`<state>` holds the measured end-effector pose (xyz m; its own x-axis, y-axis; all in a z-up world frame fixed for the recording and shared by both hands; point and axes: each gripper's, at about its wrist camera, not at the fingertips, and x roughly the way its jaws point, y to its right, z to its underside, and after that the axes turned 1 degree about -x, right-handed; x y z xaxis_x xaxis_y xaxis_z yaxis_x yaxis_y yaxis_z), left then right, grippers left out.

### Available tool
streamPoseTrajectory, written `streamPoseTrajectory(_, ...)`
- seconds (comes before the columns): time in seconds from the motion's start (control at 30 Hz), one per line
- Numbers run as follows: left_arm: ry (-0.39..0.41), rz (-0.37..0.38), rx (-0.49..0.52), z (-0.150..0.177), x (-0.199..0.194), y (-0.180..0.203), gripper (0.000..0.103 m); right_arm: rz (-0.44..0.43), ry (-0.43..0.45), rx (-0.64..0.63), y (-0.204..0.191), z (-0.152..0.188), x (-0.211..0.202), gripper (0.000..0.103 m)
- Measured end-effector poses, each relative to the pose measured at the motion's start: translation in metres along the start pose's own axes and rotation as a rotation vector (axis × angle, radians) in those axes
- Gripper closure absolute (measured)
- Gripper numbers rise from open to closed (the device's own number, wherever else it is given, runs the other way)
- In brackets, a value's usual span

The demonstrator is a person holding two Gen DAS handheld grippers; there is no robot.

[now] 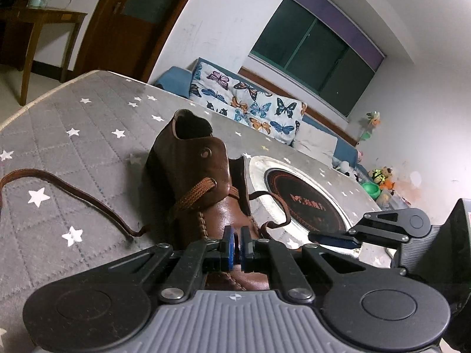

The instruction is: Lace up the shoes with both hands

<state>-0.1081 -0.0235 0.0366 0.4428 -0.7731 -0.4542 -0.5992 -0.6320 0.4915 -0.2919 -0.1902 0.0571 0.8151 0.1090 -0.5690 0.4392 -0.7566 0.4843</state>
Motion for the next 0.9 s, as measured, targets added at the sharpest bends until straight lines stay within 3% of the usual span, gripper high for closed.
streamPoseTrajectory(0.1,0.012,0.016,-0.009,-0.002,-0.002,-0.003,0.099,-0.04,0.036,0.011,0.001,-0.004,-0.01,0.08)
streamPoseTrajectory(0.3,0.012,0.022,-0.03,-0.003,0.001,-0.004,0.099,-0.124,0.094,0.081,0.001,-0.014,-0.011,0.08)
streamPoseTrajectory(0.5,0.016,0.037,-0.031,-0.002,0.002,-0.004,0.099,-0.168,0.051,0.109,0.007,-0.012,-0.013,0.073)
streamPoseTrajectory(0.6,0.02,0.035,-0.03,-0.002,0.005,-0.005,0.099,-0.212,0.069,0.139,0.01,-0.01,-0.022,0.073)
streamPoseTrajectory(0.9,0.025,0.012,-0.015,0.0,-0.003,-0.006,0.098,-0.213,0.067,0.154,0.002,-0.018,-0.008,0.074)
